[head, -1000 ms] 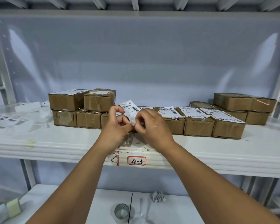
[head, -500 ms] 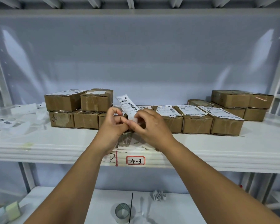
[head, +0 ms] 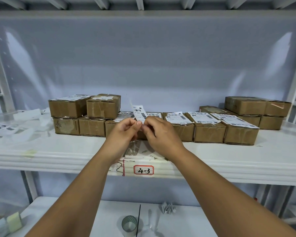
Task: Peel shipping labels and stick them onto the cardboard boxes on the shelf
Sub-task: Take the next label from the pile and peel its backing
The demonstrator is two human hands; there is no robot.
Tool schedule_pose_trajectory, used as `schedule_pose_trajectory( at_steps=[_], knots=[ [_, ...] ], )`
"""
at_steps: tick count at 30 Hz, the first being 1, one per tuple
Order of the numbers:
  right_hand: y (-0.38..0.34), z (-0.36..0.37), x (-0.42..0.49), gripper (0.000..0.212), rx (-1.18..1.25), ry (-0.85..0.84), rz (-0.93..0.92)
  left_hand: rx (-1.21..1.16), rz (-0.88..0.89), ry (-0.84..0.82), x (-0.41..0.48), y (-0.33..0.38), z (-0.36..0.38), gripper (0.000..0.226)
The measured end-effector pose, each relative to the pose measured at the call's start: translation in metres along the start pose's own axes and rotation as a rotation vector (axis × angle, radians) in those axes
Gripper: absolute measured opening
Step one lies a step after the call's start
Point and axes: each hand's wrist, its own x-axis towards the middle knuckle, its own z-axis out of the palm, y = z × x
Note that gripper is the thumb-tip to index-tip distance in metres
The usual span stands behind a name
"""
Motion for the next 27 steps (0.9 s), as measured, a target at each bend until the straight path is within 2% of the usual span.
schedule_pose_trajectory(
  at_steps=[2,10,19,24,27],
  knots=[
    [-0.001,0.000,0.000,0.019,0.007,-0.022,0.000,-0.029,0.011,0.005,0.001,0.000,-0.001,0.018],
    [-0.004,0.002,0.001,0.020,-0.004,-0.054,0.017,0.005,-0.005,0.033,0.003,-0.006,0.002,0.022],
    [-0.006,-0.004,0.000,0.018,0.070,0.028,0.069,0.061,-0.014,0.133,0.005,-0.011,-0.001,0.024],
    [-0.006,-0.002,0.001,0.019,0.065,0.053,0.079,0.146,0.010,0.275,0.006,-0.012,0.002,0.033],
    [-0.005,-0.001,0.001,0.019,0.072,0.074,0.083,0.139,0.006,0.261,0.002,-0.007,0.003,0.030]
  ],
)
